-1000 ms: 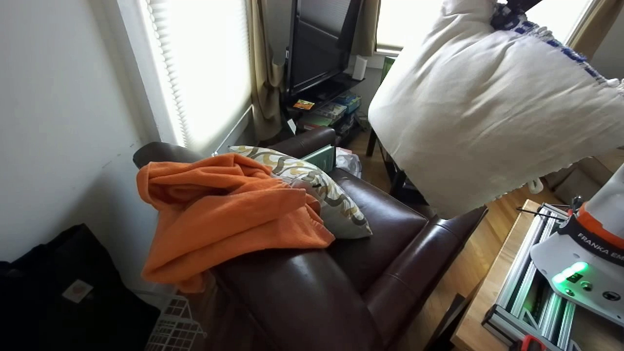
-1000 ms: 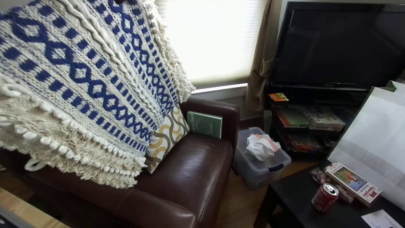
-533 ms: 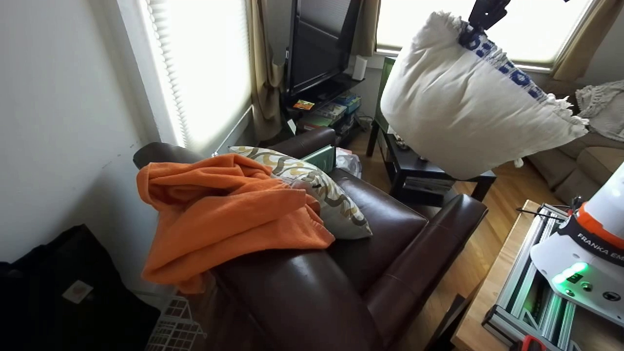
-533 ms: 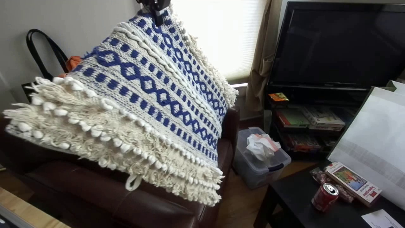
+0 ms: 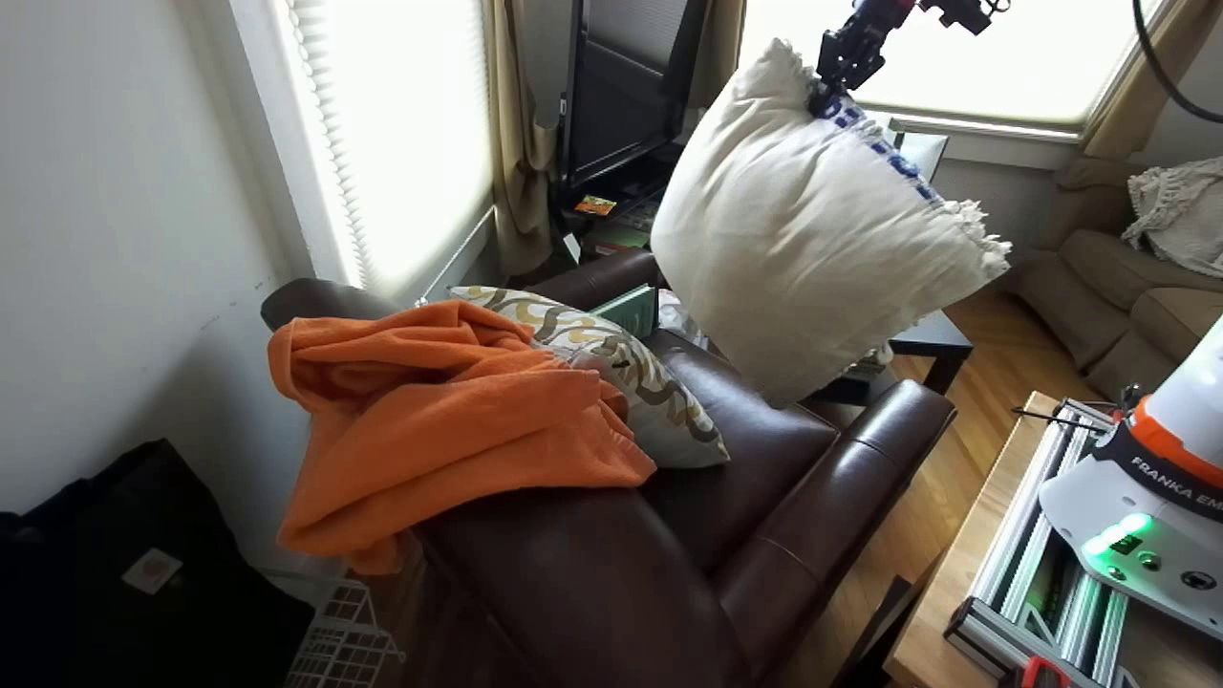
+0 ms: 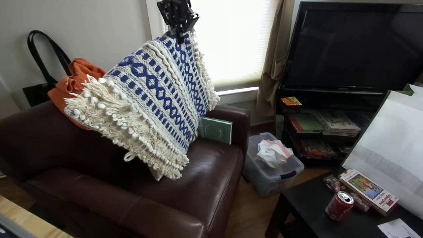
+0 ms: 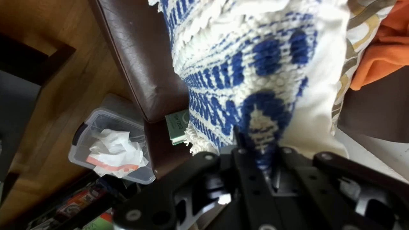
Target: Stack up the pillows on the sofa
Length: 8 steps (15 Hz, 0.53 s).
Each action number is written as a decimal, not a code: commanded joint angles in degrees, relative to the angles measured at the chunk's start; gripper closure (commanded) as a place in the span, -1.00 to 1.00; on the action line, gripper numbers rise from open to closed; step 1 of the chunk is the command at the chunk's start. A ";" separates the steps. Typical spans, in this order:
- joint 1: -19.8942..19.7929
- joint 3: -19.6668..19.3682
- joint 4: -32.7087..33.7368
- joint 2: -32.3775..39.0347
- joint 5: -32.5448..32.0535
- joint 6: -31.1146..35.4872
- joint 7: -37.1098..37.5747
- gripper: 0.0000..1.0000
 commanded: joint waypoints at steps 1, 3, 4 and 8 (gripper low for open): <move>-1.24 1.67 1.84 2.45 1.10 -0.17 0.18 0.74; -1.29 2.23 4.17 5.45 1.55 -0.17 0.54 0.74; -1.34 2.25 4.76 6.01 1.54 -0.17 0.62 0.74; -2.22 1.83 6.48 8.63 2.26 -2.87 0.97 0.94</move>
